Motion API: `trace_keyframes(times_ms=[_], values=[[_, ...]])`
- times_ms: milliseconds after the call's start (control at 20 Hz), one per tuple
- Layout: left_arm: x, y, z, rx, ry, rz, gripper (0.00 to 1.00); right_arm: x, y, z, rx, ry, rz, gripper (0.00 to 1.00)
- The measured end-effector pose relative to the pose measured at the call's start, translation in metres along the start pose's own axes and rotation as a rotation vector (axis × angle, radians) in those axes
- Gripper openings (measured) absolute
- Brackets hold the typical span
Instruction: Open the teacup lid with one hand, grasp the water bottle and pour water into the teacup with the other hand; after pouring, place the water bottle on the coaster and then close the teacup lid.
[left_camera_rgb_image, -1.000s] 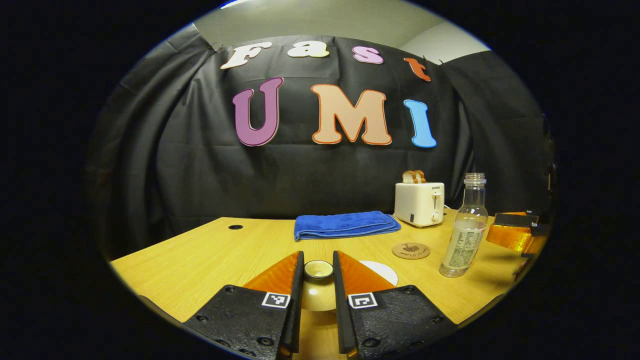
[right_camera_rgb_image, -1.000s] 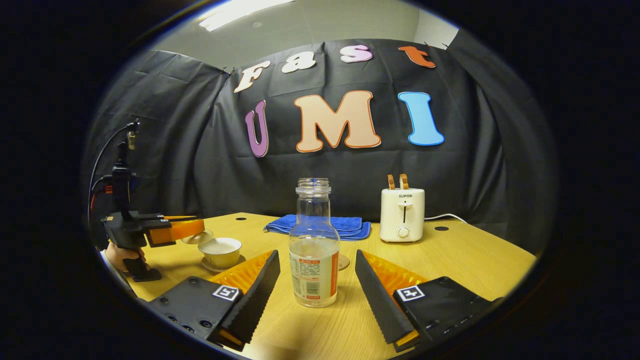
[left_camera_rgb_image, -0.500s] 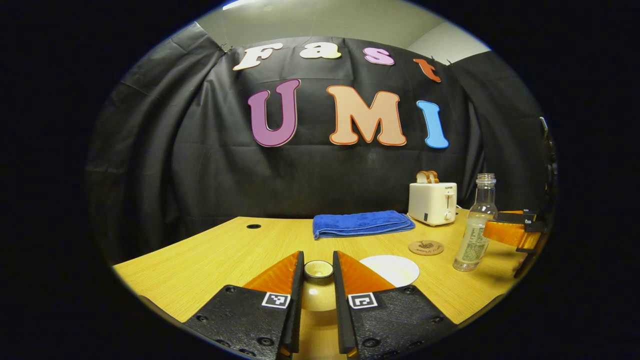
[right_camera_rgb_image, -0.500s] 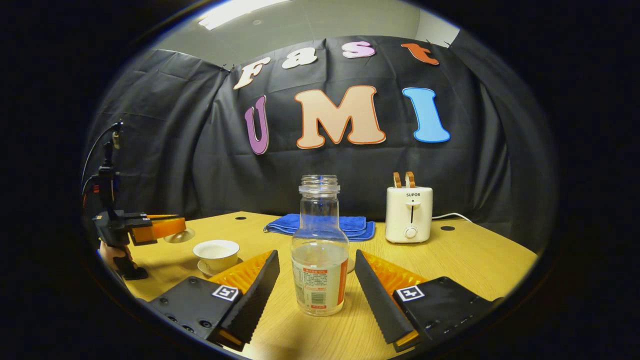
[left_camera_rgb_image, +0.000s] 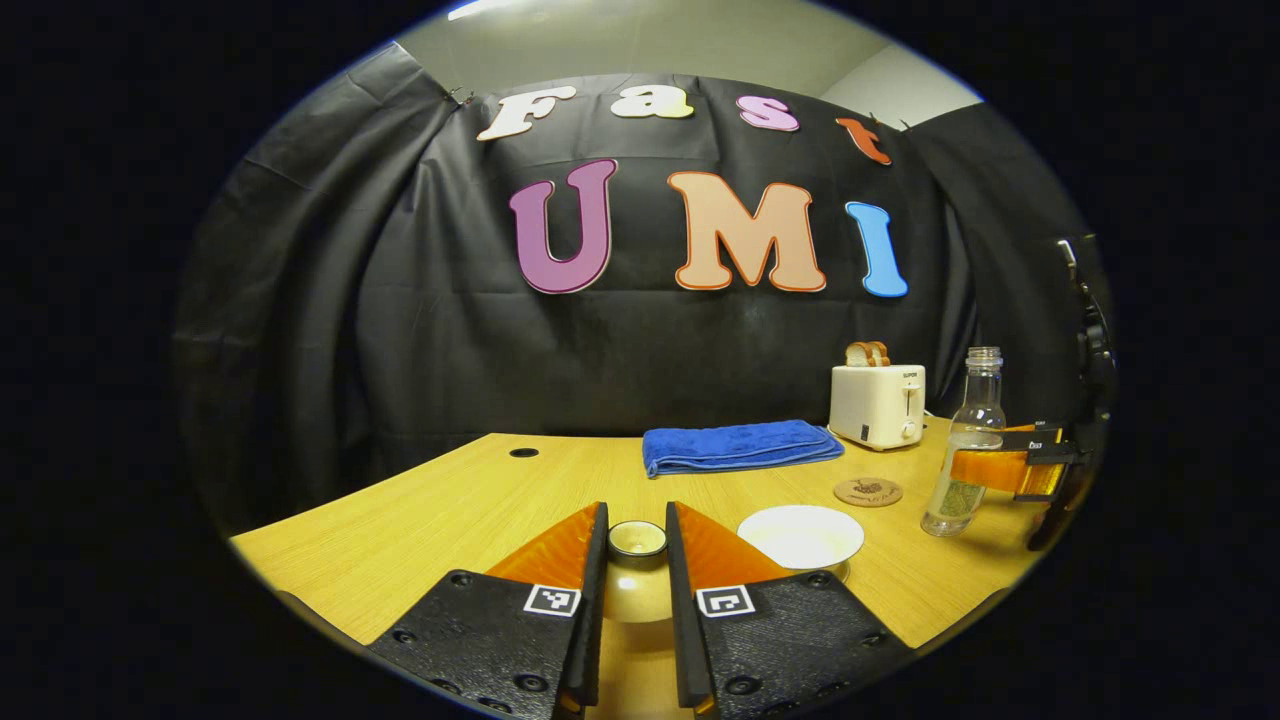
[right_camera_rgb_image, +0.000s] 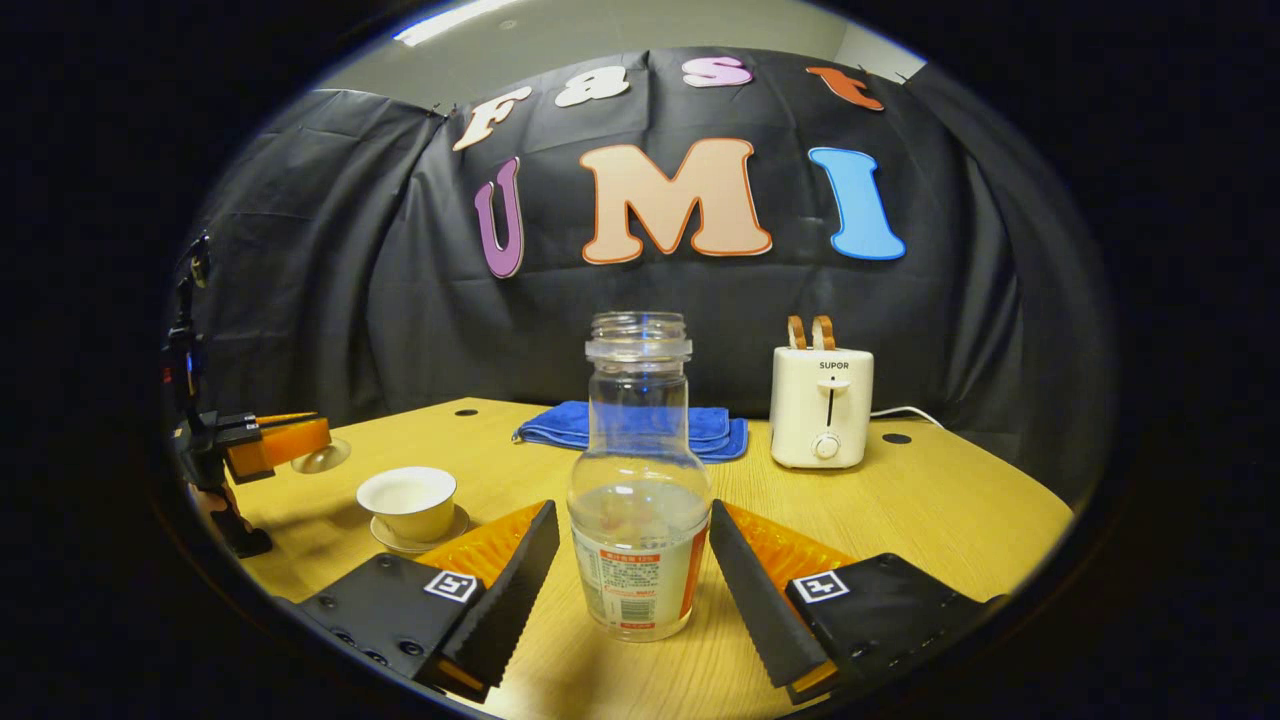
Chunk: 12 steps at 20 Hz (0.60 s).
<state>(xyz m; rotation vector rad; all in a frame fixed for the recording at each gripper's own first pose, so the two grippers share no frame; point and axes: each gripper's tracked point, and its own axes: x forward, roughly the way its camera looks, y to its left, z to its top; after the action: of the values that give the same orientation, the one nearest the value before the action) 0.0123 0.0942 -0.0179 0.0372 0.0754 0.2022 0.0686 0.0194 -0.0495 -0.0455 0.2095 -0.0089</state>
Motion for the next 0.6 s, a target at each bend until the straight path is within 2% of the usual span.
trace_keyframes(times_ms=[150,250,400,600], values=[[0.001,0.010,0.001,0.001,0.000,0.016,0.28,0.007,-0.001,-0.011,-0.004,0.070,-0.014,0.97],[0.000,0.018,0.000,0.001,0.002,0.033,0.28,0.008,0.000,-0.014,-0.006,0.100,-0.010,0.95],[-0.001,0.033,0.000,0.000,0.002,0.061,0.29,0.011,0.002,-0.016,-0.018,0.115,-0.010,0.83],[-0.004,0.047,-0.001,-0.001,0.004,0.094,0.28,0.011,0.003,-0.015,-0.055,0.105,-0.023,0.80]])
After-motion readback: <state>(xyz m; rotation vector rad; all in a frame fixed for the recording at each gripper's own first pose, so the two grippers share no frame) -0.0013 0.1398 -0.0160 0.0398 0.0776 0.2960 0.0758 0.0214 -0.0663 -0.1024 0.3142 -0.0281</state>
